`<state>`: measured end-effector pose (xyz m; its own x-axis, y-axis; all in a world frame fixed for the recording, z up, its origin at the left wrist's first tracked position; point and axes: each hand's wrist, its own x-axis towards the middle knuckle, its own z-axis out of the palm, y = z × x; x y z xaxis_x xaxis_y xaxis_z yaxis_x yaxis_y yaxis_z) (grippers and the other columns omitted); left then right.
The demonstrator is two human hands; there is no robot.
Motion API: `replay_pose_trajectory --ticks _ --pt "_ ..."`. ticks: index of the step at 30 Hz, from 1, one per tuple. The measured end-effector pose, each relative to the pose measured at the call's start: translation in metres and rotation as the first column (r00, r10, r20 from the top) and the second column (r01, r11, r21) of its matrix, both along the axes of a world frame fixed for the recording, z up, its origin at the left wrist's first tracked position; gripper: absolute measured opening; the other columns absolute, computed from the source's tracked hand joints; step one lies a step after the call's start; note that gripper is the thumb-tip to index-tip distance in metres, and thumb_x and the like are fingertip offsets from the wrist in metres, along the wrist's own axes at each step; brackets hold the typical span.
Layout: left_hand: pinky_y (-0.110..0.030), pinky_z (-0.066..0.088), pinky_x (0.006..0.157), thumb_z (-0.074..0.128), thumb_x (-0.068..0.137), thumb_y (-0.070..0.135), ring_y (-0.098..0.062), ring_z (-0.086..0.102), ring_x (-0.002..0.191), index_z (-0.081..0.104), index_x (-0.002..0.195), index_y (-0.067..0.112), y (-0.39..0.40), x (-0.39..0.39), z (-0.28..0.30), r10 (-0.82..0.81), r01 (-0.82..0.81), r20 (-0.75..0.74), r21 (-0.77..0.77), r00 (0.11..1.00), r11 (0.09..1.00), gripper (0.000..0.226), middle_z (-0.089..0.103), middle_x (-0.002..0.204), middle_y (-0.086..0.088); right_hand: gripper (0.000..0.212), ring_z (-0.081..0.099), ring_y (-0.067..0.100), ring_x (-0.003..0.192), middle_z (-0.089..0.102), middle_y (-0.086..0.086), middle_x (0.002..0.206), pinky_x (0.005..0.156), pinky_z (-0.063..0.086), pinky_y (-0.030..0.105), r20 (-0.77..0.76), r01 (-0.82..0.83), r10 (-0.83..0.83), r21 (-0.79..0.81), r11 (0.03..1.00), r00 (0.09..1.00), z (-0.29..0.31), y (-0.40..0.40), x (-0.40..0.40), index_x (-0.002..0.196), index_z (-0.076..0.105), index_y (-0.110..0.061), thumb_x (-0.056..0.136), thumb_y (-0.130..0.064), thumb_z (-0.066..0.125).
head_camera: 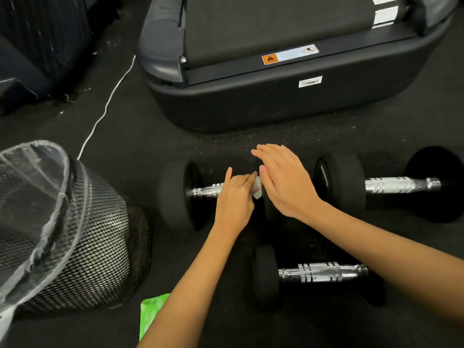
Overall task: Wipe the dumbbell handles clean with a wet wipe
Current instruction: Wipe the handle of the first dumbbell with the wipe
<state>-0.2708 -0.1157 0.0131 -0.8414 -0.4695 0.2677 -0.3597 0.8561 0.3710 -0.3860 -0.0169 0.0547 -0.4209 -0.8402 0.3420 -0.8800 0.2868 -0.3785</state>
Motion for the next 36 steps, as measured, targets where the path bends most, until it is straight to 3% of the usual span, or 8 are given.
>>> replay_pose_trajectory --ticks 7,12,14,18,22,27,32,36 --pt "-0.04 -0.015 0.119 0.049 0.087 0.0 -0.014 0.056 0.12 0.061 0.126 0.011 0.019 0.005 -0.009 0.101 -0.099 -0.057 0.022 0.993 0.995 0.043 0.064 0.119 0.002 0.049 0.041 0.018 0.138 0.052 0.005 0.143 0.119 0.024 0.037 -0.005 -0.001 0.001 -0.013 1.0 1.0 -0.003 0.003 0.003 0.139 0.051 -0.011 0.101 -0.028 0.026" --pt "-0.042 -0.011 0.12 0.05 0.084 0.006 -0.014 0.062 0.078 0.062 0.081 0.017 0.011 -0.015 0.016 0.151 -0.139 0.123 -0.099 0.981 0.985 0.016 0.062 0.072 0.005 0.049 0.041 0.019 0.137 0.052 0.006 0.142 0.119 0.024 0.038 -0.002 -0.001 0.001 -0.013 1.0 1.0 -0.001 0.002 0.003 0.139 0.051 -0.011 0.1 -0.028 0.025" --pt "-0.044 -0.002 0.122 0.052 0.084 0.003 -0.017 0.063 0.084 0.065 0.09 0.013 0.018 -0.012 0.011 0.131 -0.124 0.081 -0.089 0.988 0.988 0.018 0.065 0.08 0.001 0.05 0.041 0.019 0.137 0.052 0.006 0.142 0.118 0.025 0.038 -0.001 0.001 -0.001 -0.013 1.0 1.0 -0.001 0.001 0.003 0.139 0.051 -0.011 0.1 -0.028 0.025" --pt "-0.048 0.005 0.122 0.046 0.085 -0.002 -0.023 0.045 0.135 0.049 0.138 0.004 0.025 0.009 -0.014 0.046 -0.05 -0.033 -0.158 0.998 0.986 0.054 0.057 0.137 -0.009 0.049 0.042 0.019 0.137 0.053 0.005 0.142 0.118 0.026 0.038 -0.017 0.01 -0.01 -0.006 1.0 1.0 -0.003 0.001 0.002 0.139 0.051 -0.012 0.101 -0.029 0.026" --pt "-0.046 0.001 0.121 0.054 0.087 -0.002 -0.02 0.047 0.134 0.053 0.136 0.007 0.005 0.014 -0.013 0.071 -0.079 -0.06 -0.136 0.996 0.988 0.05 0.06 0.135 -0.004 0.05 0.04 0.017 0.138 0.051 0.004 0.143 0.119 0.023 0.036 -0.001 -0.002 0.002 0.0 1.0 1.0 -0.002 0.001 0.001 0.14 0.05 -0.012 0.101 -0.03 0.024" --pt "-0.044 0.003 0.122 0.047 0.087 -0.003 -0.02 0.05 0.13 0.054 0.135 0.006 0.027 0.009 -0.016 0.122 -0.128 -0.12 -0.044 0.985 0.991 0.049 0.059 0.134 -0.006 0.05 0.042 0.019 0.137 0.053 0.006 0.142 0.118 0.025 0.038 -0.004 0.004 -0.004 -0.006 1.0 1.0 -0.001 0.001 0.002 0.139 0.051 -0.011 0.101 -0.029 0.024" --pt "-0.043 0.005 0.122 0.053 0.088 0.002 -0.012 0.06 0.109 0.06 0.126 0.008 0.008 0.004 -0.012 0.053 -0.059 -0.052 -0.124 0.997 0.991 0.039 0.066 0.113 0.002 0.049 0.043 0.02 0.136 0.053 0.007 0.141 0.118 0.026 0.039 -0.018 0.015 -0.015 -0.012 1.0 1.0 -0.003 0.0 0.003 0.138 0.052 -0.01 0.101 -0.028 0.025" --pt "-0.041 0.01 0.121 0.057 0.083 0.007 -0.014 0.061 0.077 0.064 0.085 0.016 0.004 -0.012 0.007 0.117 -0.106 0.087 -0.126 0.989 0.986 0.012 0.063 0.075 0.005 0.051 0.043 0.02 0.136 0.054 0.007 0.141 0.118 0.025 0.038 -0.018 0.019 -0.019 0.004 1.0 1.0 -0.001 -0.003 0.002 0.137 0.052 -0.01 0.1 -0.029 0.022"
